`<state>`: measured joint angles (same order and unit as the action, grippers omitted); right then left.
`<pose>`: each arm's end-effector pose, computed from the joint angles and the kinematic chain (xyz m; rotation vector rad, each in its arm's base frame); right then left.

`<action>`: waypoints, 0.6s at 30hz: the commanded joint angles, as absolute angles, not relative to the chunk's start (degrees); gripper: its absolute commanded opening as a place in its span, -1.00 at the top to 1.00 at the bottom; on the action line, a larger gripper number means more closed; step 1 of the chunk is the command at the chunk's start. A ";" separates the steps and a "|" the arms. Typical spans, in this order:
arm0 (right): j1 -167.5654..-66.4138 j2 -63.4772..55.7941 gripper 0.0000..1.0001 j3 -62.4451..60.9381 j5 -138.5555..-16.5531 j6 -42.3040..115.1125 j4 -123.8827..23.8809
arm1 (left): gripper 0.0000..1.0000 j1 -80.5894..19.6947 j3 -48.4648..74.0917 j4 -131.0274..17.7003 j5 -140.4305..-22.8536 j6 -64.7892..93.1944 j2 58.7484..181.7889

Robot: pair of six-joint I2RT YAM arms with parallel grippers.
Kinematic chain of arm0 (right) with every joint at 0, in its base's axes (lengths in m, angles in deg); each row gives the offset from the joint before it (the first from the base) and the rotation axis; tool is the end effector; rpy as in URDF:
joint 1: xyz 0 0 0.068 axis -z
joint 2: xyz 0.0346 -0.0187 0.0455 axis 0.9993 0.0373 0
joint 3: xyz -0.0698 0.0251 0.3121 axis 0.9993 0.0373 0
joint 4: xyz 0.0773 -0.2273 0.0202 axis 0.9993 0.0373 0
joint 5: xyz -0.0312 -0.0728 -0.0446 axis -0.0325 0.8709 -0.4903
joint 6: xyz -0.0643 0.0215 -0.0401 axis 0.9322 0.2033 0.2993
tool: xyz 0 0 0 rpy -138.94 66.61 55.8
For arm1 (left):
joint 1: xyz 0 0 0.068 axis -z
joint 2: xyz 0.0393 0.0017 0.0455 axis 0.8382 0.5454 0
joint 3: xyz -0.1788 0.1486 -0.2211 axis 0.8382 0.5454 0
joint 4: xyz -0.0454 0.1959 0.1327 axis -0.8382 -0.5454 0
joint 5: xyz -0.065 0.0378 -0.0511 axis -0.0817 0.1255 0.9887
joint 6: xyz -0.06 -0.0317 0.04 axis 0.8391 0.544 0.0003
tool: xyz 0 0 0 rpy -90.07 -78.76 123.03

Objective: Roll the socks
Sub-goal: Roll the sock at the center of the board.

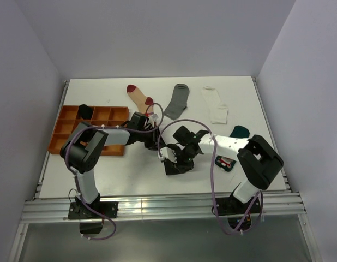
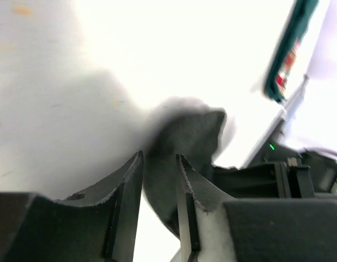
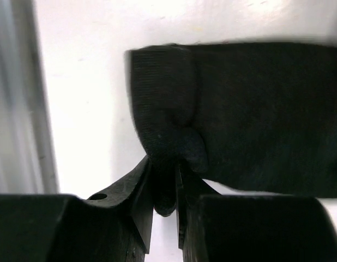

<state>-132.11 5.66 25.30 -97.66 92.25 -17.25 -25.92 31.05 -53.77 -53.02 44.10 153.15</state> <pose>0.1693 0.2088 0.1970 -2.0826 1.8372 0.6688 0.3051 -0.2309 0.1677 0.0845 2.6634 -1.2906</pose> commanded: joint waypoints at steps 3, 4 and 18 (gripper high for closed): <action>-128.56 12.62 0.59 18.73 -105.94 95.77 1.59 | 0.34 -26.54 35.58 -48.84 -64.05 45.07 145.34; -128.03 13.51 0.58 17.59 -106.47 96.47 3.96 | 0.36 -26.54 36.55 -48.57 -64.85 45.07 144.36; -124.16 36.88 0.56 -7.28 -109.11 95.25 24.01 | 0.46 -22.95 51.14 -39.61 -74.68 42.63 121.88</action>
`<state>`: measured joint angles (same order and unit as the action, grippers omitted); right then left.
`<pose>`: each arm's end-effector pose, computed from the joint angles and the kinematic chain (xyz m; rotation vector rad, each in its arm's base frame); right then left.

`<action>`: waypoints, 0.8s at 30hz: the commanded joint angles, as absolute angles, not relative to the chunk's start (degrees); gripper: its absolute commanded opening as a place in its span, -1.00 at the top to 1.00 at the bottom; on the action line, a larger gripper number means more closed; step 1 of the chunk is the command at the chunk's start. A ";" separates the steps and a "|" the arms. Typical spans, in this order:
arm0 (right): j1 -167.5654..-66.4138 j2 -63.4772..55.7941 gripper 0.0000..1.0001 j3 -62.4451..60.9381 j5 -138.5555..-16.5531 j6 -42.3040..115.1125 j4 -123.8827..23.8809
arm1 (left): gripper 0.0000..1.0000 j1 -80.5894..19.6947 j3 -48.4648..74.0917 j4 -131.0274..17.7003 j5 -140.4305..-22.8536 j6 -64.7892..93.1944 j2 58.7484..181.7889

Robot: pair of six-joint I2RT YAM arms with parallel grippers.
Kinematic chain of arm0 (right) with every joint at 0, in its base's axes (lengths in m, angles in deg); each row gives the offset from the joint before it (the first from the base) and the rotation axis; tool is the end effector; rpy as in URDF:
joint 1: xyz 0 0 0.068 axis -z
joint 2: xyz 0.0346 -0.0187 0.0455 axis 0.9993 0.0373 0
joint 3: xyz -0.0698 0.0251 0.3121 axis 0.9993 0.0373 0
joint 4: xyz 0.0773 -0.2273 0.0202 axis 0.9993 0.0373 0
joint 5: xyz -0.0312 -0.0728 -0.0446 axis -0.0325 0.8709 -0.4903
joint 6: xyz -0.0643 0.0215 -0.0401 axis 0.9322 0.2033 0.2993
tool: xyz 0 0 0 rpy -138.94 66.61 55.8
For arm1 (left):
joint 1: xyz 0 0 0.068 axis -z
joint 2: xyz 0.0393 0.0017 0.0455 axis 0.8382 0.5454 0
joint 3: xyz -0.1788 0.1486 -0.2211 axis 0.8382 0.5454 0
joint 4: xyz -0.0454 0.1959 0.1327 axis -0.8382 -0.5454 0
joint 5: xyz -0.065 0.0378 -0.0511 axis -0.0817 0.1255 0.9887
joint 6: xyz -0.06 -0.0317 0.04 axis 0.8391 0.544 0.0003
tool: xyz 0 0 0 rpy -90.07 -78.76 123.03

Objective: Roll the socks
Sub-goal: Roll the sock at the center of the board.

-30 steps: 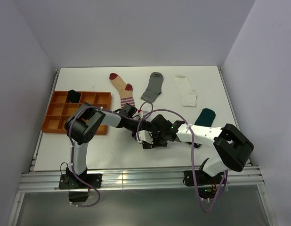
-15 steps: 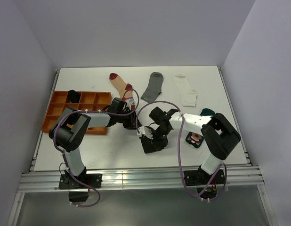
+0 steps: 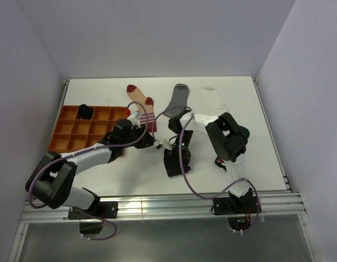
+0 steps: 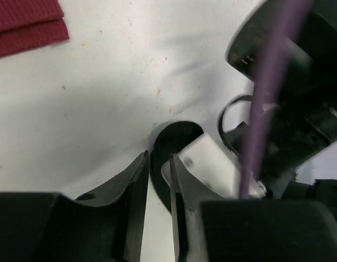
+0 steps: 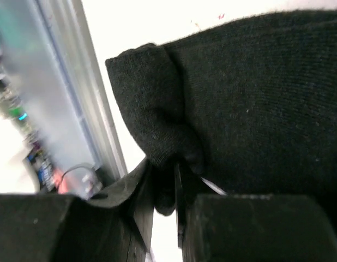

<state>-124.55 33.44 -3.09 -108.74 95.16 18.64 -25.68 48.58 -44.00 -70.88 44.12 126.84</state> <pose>0.2434 0.2341 0.1711 1.7830 -2.0637 -1.0131 0.2395 -0.1713 0.2360 0.0129 2.2788 -1.0705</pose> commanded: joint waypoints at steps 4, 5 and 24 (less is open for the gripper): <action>-123.90 42.07 0.55 -13.87 -110.08 93.76 27.97 | 0.46 -16.44 54.74 -38.91 -82.16 40.42 116.06; -123.81 43.91 0.55 -14.76 -110.86 93.67 28.67 | 0.46 -15.21 55.36 -38.47 -83.65 40.07 115.10; -121.88 53.33 0.53 -23.29 -113.15 89.62 31.14 | 0.10 -4.30 49.22 -38.38 -77.87 28.29 127.21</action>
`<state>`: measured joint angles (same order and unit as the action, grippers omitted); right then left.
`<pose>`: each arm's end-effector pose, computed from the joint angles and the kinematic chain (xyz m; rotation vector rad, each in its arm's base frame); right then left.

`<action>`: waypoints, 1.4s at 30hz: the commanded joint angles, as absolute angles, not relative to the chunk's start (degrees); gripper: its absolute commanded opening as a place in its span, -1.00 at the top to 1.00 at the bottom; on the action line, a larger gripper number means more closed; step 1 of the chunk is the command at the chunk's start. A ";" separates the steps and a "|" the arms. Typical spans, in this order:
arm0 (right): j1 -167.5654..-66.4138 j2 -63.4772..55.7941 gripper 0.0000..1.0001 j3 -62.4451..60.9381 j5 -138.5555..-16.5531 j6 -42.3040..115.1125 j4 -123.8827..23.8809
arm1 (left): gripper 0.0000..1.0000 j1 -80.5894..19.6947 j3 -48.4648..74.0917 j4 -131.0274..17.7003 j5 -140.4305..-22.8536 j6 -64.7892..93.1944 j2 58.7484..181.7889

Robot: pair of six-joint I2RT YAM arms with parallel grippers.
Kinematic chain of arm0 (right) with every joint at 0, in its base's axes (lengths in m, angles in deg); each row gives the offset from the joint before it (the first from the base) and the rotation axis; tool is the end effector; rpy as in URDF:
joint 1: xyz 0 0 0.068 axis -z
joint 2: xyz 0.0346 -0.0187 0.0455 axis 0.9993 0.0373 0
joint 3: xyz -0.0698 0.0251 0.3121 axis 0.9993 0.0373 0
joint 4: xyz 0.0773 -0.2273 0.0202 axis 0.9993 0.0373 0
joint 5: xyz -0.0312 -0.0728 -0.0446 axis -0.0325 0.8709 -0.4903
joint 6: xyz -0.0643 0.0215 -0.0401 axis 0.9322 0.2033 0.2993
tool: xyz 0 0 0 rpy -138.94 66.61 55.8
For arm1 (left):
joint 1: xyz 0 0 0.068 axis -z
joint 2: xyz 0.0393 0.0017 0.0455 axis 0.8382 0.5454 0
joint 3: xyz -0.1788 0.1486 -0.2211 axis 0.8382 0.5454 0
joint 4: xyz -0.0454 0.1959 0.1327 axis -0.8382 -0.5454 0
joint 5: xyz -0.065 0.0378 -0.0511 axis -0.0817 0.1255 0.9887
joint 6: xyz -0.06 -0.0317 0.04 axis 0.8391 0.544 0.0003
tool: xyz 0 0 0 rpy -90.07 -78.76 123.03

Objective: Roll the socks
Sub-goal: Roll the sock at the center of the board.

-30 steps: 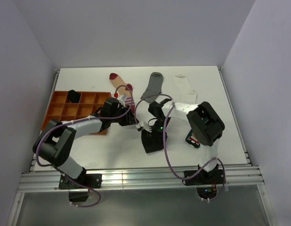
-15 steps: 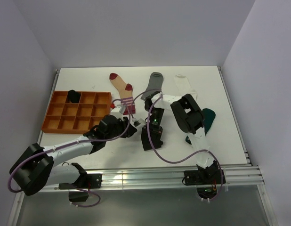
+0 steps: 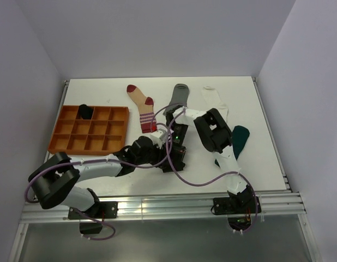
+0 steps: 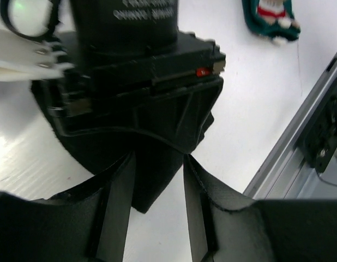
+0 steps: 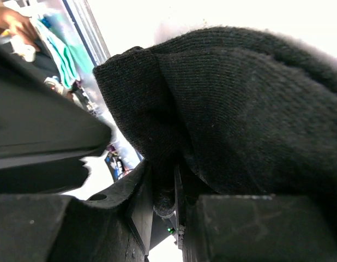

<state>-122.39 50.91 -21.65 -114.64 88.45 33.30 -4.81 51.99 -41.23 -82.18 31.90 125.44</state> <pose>0.2932 0.2594 0.1349 1.3346 -2.0640 -1.0669 0.1680 -0.2309 0.2279 0.5318 2.1877 -0.9615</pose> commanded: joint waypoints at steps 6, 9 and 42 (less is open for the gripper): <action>-121.17 54.03 0.53 -23.73 -113.59 89.45 31.85 | 0.08 -4.21 48.16 -37.15 -75.32 27.23 131.96; -120.91 53.94 0.53 -23.82 -113.59 89.28 31.85 | 0.08 -4.21 48.07 -36.44 -74.18 27.32 133.80; -105.26 6.68 -0.04 11.05 -114.92 79.51 -13.21 | 0.99 -20.21 46.31 -27.13 -41.05 53.32 151.29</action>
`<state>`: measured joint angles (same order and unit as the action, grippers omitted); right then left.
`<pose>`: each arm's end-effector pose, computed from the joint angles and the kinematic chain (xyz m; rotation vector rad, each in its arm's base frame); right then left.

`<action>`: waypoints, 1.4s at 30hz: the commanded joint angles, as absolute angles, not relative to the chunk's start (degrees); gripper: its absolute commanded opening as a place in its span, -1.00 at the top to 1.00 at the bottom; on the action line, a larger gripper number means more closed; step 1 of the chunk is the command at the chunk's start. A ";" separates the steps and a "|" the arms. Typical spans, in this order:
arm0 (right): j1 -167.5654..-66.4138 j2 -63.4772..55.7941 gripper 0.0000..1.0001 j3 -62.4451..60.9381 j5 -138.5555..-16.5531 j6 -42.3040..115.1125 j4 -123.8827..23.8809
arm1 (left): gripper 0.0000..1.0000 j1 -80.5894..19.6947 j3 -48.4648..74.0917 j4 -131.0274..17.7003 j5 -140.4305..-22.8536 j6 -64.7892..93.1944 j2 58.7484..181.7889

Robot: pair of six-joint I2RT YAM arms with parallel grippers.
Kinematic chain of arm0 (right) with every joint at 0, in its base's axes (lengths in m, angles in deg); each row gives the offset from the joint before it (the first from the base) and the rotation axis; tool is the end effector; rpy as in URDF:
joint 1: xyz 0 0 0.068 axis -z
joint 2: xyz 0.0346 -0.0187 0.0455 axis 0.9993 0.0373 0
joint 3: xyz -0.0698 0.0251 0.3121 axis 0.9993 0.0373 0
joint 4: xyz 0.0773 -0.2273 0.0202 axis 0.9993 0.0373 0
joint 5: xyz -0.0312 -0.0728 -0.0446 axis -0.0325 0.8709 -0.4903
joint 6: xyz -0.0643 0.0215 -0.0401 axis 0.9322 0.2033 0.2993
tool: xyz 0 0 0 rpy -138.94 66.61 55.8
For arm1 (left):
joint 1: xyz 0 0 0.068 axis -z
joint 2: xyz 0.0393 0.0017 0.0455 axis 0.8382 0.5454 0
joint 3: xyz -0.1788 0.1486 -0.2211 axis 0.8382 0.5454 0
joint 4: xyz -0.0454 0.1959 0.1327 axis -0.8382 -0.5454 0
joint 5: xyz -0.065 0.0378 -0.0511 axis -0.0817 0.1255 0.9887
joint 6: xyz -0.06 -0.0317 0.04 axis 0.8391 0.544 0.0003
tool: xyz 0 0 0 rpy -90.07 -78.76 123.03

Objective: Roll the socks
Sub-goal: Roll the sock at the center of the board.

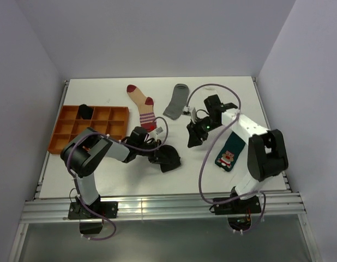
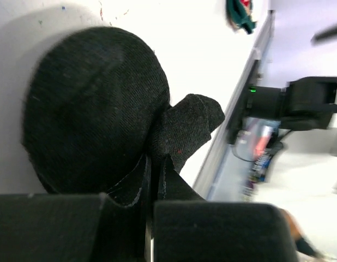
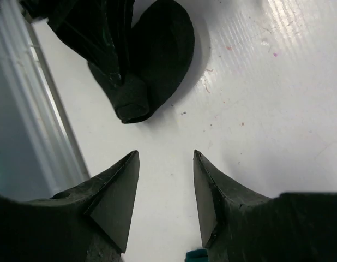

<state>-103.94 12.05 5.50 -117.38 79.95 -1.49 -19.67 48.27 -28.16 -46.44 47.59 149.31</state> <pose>0.2851 0.1339 0.2580 -1.2634 2.2478 1.0598 0.2394 -0.2407 0.1591 0.3227 2.4953 -1.5483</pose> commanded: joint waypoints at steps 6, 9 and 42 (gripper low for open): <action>-110.26 -7.99 -0.12 24.42 -108.77 83.82 -24.91 | 0.99 -21.17 44.38 -24.85 -33.92 62.64 156.39; -117.11 -11.87 -0.18 30.92 -103.59 85.49 -30.97 | 0.99 -21.26 42.19 -28.70 -32.34 62.65 157.89; -143.15 -1.52 0.58 35.95 -78.86 88.14 -38.22 | 0.79 -22.58 32.78 -49.45 -33.01 49.91 156.68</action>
